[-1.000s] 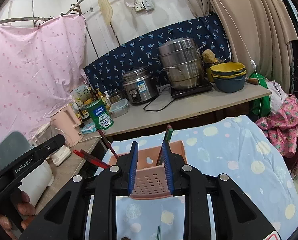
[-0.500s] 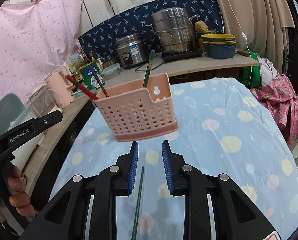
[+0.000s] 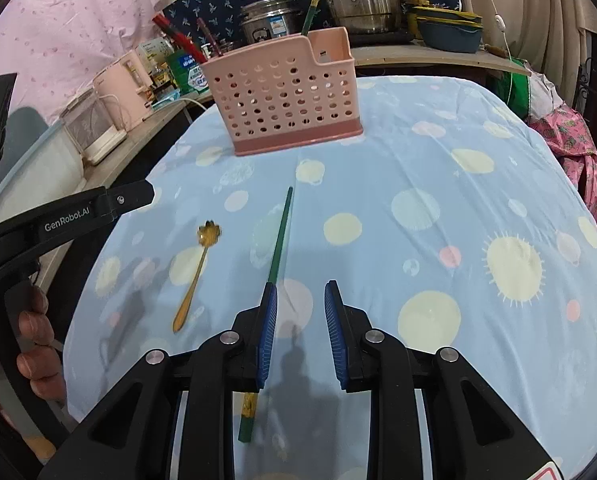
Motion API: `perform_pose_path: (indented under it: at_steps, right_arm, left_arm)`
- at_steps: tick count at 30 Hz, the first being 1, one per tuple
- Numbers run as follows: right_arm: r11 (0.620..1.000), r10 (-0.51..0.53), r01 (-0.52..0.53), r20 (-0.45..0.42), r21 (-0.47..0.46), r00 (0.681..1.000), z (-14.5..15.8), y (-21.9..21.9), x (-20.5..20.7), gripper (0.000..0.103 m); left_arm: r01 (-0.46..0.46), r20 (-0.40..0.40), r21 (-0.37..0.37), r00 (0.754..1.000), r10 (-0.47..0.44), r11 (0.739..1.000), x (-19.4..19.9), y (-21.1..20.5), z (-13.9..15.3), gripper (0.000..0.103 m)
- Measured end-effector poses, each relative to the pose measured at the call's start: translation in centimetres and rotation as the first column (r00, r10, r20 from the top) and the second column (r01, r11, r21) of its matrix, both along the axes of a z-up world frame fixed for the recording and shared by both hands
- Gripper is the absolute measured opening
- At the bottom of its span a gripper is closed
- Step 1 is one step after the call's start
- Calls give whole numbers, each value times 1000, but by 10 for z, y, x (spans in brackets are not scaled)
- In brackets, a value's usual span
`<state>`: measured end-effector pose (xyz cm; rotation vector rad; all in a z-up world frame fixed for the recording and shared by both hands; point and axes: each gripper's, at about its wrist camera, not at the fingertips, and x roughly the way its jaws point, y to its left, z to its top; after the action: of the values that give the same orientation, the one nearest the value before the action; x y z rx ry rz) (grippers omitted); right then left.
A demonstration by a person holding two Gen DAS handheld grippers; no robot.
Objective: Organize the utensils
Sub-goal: 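Move both tools back down toward the last green chopstick and gold spoon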
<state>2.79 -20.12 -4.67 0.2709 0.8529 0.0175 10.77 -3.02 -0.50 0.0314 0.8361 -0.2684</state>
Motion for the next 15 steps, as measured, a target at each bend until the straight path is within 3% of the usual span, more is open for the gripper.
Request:
perform_pose_path:
  at_steps: [15]
  right_arm:
    - [994,107,-108,-64,-11,992,-27,36,-25,25]
  left_arm:
    - [-29,-102,43,994,33,999,-28,17,-42,31]
